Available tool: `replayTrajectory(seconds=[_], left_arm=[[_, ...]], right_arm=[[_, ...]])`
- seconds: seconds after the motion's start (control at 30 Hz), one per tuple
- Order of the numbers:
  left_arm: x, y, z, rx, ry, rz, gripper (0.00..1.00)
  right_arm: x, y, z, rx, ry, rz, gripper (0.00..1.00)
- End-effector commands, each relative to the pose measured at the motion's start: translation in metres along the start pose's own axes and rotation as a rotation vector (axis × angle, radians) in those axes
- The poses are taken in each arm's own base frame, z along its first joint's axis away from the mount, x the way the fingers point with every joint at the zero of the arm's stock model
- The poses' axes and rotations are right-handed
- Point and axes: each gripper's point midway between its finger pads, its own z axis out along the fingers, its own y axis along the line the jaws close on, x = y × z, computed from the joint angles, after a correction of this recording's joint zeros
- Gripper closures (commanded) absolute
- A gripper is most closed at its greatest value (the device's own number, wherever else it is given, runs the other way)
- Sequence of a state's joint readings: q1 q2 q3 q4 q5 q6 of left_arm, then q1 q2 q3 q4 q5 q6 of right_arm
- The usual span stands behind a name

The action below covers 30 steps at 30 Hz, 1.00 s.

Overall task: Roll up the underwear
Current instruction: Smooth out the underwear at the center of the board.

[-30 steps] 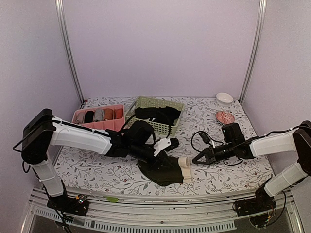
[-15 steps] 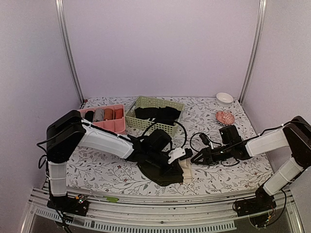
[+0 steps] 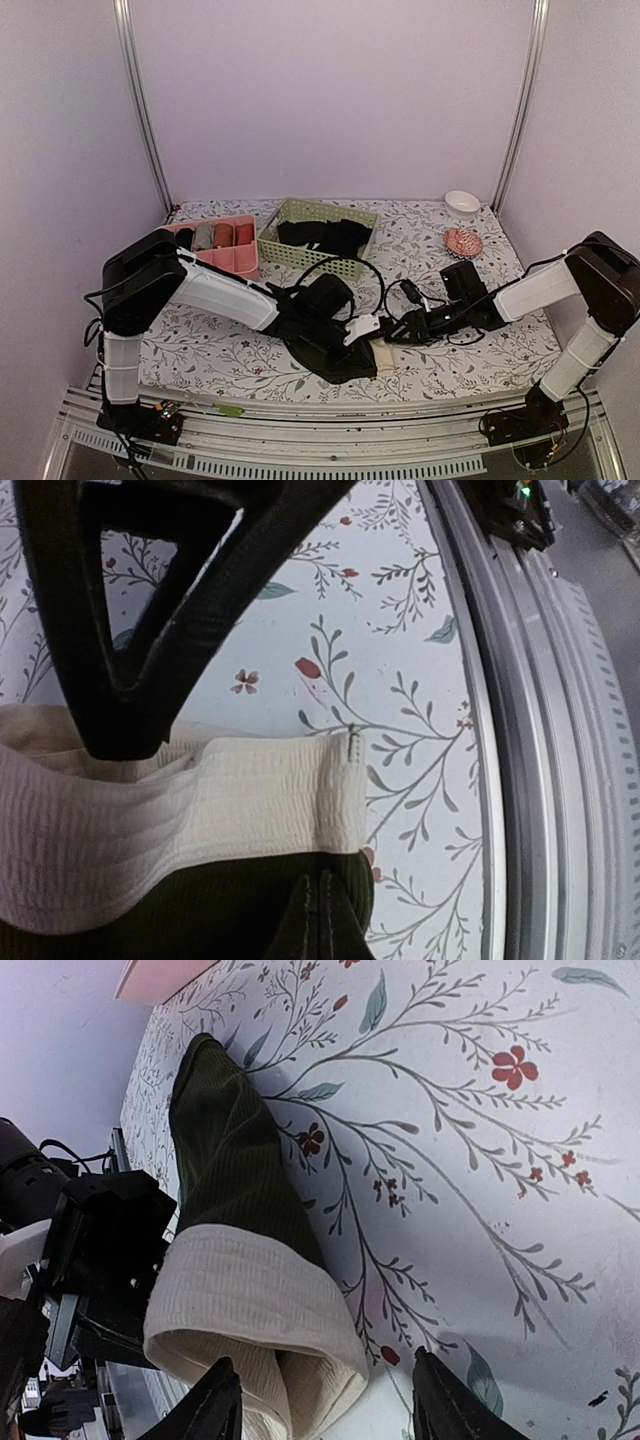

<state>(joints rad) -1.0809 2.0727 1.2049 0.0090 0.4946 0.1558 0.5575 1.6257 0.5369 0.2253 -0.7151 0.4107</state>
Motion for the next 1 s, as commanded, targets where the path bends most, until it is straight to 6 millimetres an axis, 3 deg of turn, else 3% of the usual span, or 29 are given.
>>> replayTrajectory(seconds=[0.0,0.23,0.5,0.77,0.97], left_arm=[[0.012,-0.010,0.007,0.048,0.024,0.001,1.00],[0.017,-0.013,0.007,0.062,0.032,-0.007,1.00],[0.025,-0.017,0.008,0.083,0.037,-0.017,1.00],[0.037,-0.020,0.012,0.102,0.063,-0.035,1.00],[0.037,-0.019,0.012,0.089,0.062,-0.040,1.00]], right_arm=[[-0.012,0.002,0.006,0.009,-0.020,-0.050,0.41],[-0.026,-0.004,0.015,0.048,-0.029,-0.049,0.39],[-0.048,-0.031,0.011,0.142,-0.109,0.039,0.45],[-0.036,-0.055,0.018,0.193,-0.050,0.051,0.49],[-0.024,-0.062,0.019,0.196,-0.027,0.079,0.63]])
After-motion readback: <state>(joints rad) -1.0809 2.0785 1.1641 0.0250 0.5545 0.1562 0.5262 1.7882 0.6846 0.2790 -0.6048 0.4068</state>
